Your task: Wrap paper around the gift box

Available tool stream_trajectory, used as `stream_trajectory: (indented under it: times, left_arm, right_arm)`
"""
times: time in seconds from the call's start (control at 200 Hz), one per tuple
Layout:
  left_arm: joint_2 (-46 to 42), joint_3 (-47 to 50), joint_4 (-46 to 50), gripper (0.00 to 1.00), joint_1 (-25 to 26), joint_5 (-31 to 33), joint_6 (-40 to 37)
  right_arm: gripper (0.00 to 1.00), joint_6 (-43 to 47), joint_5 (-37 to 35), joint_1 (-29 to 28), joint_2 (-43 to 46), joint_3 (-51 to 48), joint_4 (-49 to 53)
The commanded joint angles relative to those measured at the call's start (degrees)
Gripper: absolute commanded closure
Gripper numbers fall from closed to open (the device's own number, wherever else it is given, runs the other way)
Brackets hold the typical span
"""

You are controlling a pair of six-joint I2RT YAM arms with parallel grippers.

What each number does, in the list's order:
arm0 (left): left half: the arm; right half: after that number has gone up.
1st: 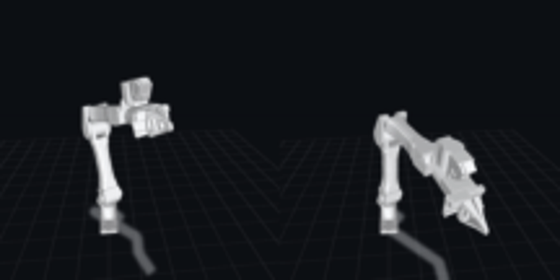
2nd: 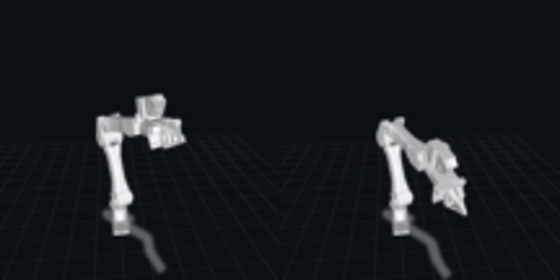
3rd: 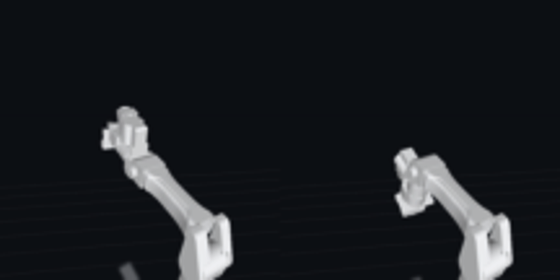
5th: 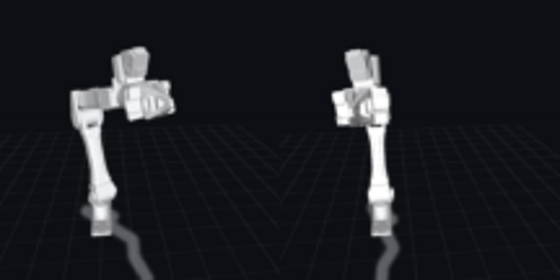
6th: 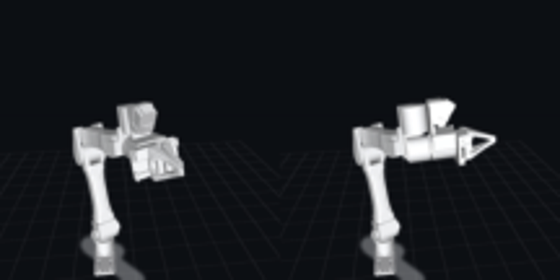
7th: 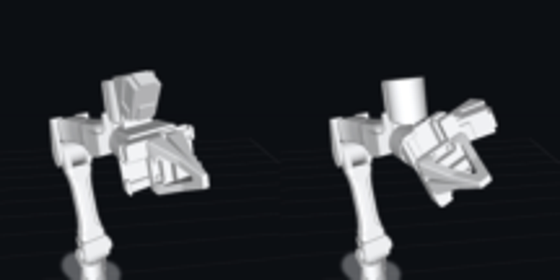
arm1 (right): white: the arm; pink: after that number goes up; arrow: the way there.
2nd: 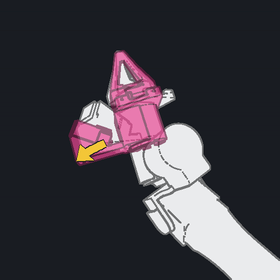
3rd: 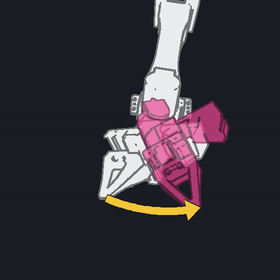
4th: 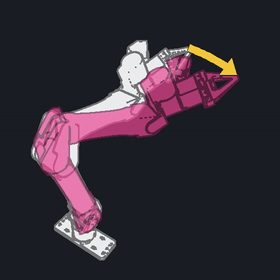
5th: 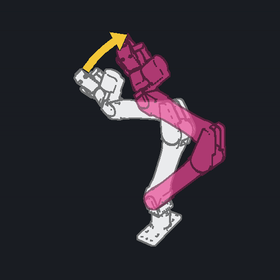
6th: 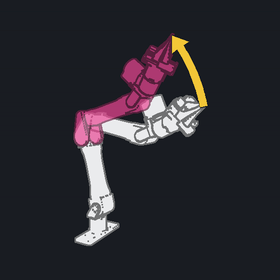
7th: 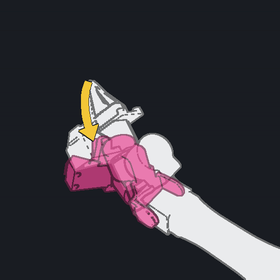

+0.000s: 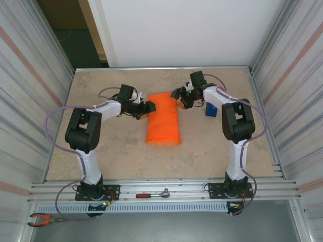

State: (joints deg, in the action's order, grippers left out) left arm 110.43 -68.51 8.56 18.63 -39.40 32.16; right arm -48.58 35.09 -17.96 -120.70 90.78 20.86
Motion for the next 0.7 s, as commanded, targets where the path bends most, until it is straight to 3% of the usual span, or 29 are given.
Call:
stream_trajectory:
  times: [0.0,0.085,0.286,0.426,0.691]
  left_arm:
    - [-2.85,3.36,-6.87,0.28,1.01,-2.22,5.55]
    - [-3.90,3.18,-5.17,0.28,0.31,0.21,4.43]
    - [-2.89,-2.03,-0.13,0.27,-4.25,2.79,3.25]
    - [-0.81,-5.75,1.18,0.27,-4.92,3.53,4.10]
    - [4.37,-9.66,2.23,0.26,-2.81,4.33,5.35]
  right_arm:
    - [0.42,-1.46,5.35,-0.54,-3.15,5.40,0.50]
    - [0.39,0.59,3.23,-0.40,-1.89,5.69,1.59]
    - [0.20,8.00,-4.11,1.07,2.76,3.21,2.98]
    - [0.12,12.69,-2.14,1.27,1.00,5.70,3.98]
    - [0.09,12.74,1.19,-0.30,-6.52,10.66,2.88]
